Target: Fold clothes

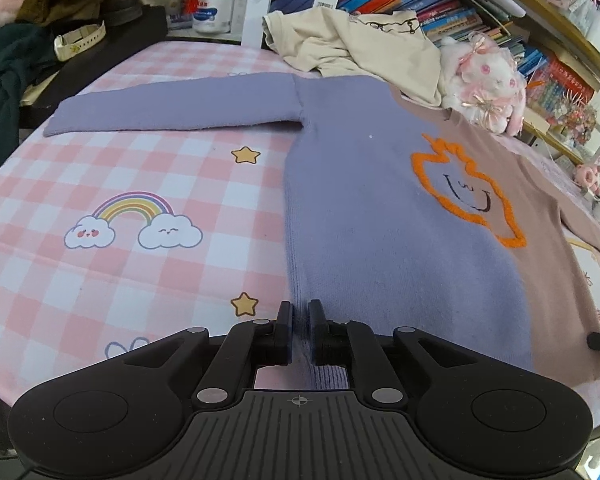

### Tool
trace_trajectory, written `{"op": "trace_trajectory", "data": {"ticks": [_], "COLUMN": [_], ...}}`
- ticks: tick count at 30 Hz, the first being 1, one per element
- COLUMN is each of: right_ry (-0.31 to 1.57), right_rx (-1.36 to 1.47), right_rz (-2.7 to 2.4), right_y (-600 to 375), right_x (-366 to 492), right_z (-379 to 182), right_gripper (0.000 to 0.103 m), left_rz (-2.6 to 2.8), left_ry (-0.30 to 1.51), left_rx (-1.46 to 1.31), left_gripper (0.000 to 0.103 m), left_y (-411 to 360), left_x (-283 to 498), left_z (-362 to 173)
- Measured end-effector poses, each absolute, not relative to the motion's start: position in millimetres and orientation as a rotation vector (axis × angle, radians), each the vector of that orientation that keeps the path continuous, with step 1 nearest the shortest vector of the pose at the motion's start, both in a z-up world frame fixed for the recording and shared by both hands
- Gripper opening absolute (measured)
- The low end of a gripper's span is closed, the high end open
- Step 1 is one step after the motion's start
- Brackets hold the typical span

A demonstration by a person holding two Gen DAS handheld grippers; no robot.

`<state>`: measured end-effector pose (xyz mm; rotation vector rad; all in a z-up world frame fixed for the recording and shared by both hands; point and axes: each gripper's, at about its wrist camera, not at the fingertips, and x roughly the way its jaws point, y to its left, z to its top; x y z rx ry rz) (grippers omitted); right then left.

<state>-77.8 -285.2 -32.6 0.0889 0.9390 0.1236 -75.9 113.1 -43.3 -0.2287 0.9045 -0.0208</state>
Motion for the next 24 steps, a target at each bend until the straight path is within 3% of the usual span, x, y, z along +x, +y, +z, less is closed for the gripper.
{"op": "trace_trajectory", "data": {"ticks": [3,7,24], "right_ry": [0.936,0.939,0.943], "right_rx": [0.078,0.080,0.057], "right_rz": [0.130,0.141,0.199], "right_y": [-282.8,-280.5,-278.3], "right_x": [-80.5,-79.3,-84.3], "right_z": [-32.1,-32.2,-31.8], "right_gripper": [0.018,0.010,0.010], "left_rz": [-0.005,0.007,0.041], "left_ry": [0.904,0.904,0.907], "left_rx": [-0.261,-0.274,-0.245], "left_gripper": [0.007,0.005,0.005], "left_y": [113.3,113.0,113.9], "left_x": [-78.0,-78.9,-85.3], "left_z": [-45.8,-46.0,-43.6]}}
